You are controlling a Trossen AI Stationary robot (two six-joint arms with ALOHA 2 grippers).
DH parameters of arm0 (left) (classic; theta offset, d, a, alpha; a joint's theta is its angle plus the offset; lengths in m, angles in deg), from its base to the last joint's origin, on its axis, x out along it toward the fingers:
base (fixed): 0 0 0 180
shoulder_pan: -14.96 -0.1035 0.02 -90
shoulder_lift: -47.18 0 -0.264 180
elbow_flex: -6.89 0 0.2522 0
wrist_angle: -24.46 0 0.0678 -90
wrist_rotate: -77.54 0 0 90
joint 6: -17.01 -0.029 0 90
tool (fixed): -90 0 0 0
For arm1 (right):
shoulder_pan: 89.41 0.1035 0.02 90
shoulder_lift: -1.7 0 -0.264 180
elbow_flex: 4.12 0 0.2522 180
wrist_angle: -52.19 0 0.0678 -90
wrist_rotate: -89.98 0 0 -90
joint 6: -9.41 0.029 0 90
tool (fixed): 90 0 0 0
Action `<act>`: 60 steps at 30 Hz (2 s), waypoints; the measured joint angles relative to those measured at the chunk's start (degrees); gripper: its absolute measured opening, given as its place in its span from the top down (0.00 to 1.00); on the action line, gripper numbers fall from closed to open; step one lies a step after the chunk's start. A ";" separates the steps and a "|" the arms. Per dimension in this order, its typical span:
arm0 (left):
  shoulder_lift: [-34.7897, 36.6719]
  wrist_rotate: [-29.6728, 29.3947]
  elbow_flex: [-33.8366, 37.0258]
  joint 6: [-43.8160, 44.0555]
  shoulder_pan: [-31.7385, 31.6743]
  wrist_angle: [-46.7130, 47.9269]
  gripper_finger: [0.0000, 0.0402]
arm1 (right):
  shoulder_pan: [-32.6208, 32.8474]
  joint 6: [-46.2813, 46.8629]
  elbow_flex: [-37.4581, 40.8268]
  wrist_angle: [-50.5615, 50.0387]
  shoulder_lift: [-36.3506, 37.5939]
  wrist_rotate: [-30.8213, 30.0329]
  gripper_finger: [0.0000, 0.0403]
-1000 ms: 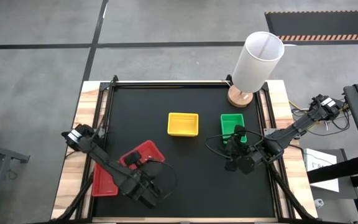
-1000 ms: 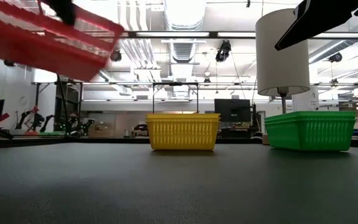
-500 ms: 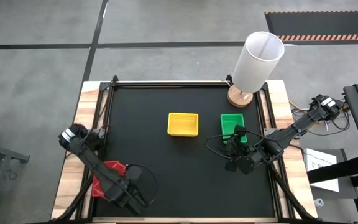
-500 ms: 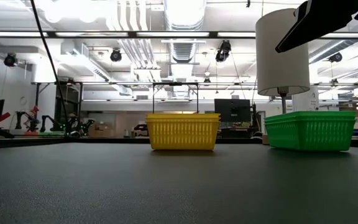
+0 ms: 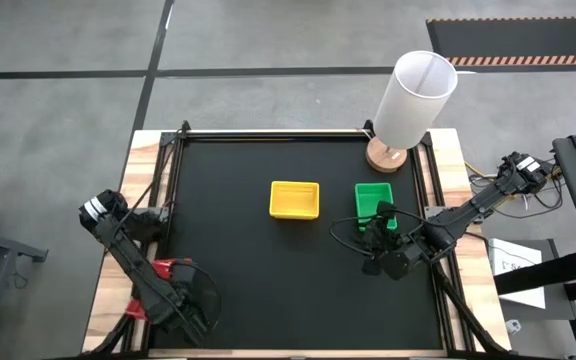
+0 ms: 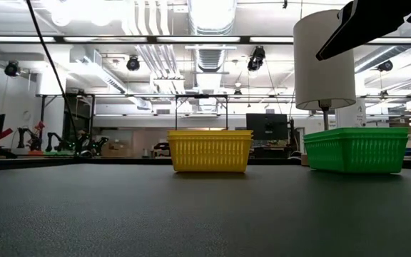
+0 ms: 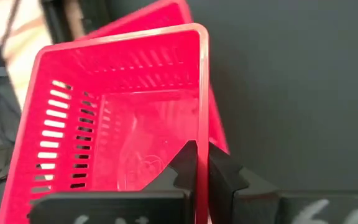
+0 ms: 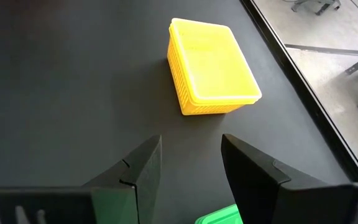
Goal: Stack baskets by color
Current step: Stack the red bin on top of the left red bin, then return to Home Position
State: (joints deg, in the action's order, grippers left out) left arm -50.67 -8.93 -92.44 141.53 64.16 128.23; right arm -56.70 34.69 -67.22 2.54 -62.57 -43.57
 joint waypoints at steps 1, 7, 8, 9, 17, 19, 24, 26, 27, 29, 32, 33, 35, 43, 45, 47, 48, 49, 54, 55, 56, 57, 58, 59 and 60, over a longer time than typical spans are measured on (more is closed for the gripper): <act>0.07 0.01 1.24 0.79 0.21 0.03 1.00 | 0.00 0.00 0.00 -0.02 0.02 0.00 0.60; 0.11 -1.06 7.04 3.97 0.26 -0.02 1.00 | 0.00 0.00 0.00 -0.02 0.00 0.01 0.60; 0.11 -1.20 7.69 4.23 0.27 0.03 1.00 | 0.00 0.00 0.00 -0.02 0.00 0.00 0.60; 0.11 -1.48 8.27 4.55 0.19 -0.07 1.00 | 0.00 0.00 0.00 -0.02 0.00 0.00 0.60; 0.11 -3.67 10.50 5.71 -0.45 -0.01 1.00 | 0.00 0.01 0.00 -0.02 0.00 0.01 0.60; 0.11 -4.47 10.50 5.65 -0.55 0.01 1.00 | 0.02 0.02 0.00 -0.03 0.00 0.00 0.60; 0.11 -4.75 10.63 5.65 -0.86 -1.08 1.00 | 0.01 0.01 0.00 -0.04 0.00 0.00 0.60; 0.09 -5.05 10.63 5.65 -0.86 -1.77 1.00 | 0.02 0.02 0.00 -0.04 0.00 0.01 0.60; 0.09 -5.11 10.65 5.65 -0.86 -2.27 1.00 | 0.02 0.02 0.00 -0.04 0.00 0.00 0.60; 0.07 -5.11 10.65 5.63 -0.95 -3.74 1.00 | 0.02 0.02 0.00 -0.04 0.00 0.00 0.60; 0.07 -5.14 10.65 5.63 -0.95 -4.00 1.00 | 0.02 0.02 0.00 -0.04 0.00 0.00 0.60; -0.10 -5.16 10.65 5.65 -0.97 -4.03 1.00 | 0.01 0.02 0.00 -0.05 0.00 0.01 0.60; -0.34 -5.59 10.75 5.63 -1.05 -4.08 1.00 | 0.01 0.02 0.00 -0.06 0.00 0.01 0.60; -0.35 -8.85 10.96 5.13 -1.26 -4.71 0.89 | 0.02 0.22 0.07 -0.11 0.00 0.05 0.59; -0.35 -8.89 10.98 4.32 -1.24 -5.27 0.83 | 0.02 0.22 0.11 -0.17 0.00 0.07 0.59; -0.35 -8.90 10.96 3.84 -1.24 -5.48 0.77 | 0.01 0.22 0.14 -0.17 0.00 0.06 0.60; -0.35 -8.90 10.96 3.44 -1.24 -5.47 0.75 | 0.00 0.22 0.23 -0.13 0.00 0.06 0.60; -0.35 -9.06 10.94 2.29 -1.24 -5.45 0.73 | 0.02 0.22 0.33 -0.13 0.00 0.07 0.60; -0.20 -18.36 10.57 -10.41 -1.09 -9.01 0.70 | 0.02 0.13 1.93 0.88 0.00 0.08 0.59; 0.08 -22.79 10.69 -13.47 -1.05 -11.82 0.70 | 0.01 -0.41 2.59 1.25 0.00 0.08 0.59; 0.47 -28.06 10.74 -17.55 -1.02 -15.33 0.70 | 0.02 -1.05 3.36 2.06 0.00 0.07 0.60; 1.11 -33.71 10.81 -23.43 -1.04 -20.34 0.70 | 0.00 -2.68 4.35 3.90 0.00 0.13 0.60; 1.72 -39.46 10.83 -31.70 -1.07 -26.80 0.70 | 0.00 -4.91 5.38 6.68 -0.01 0.26 0.61; 2.35 -44.48 10.85 -41.66 -1.21 -34.50 0.70 | 0.00 -8.01 6.43 9.93 -0.02 0.76 0.62; 2.77 -47.60 11.13 -53.01 -1.61 -43.04 0.70 | -0.17 -11.79 7.66 14.32 -0.02 2.11 0.63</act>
State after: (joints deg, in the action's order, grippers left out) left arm -47.90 -56.53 -81.31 88.52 62.56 85.18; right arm -56.87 22.89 -59.56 16.86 -62.59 -41.45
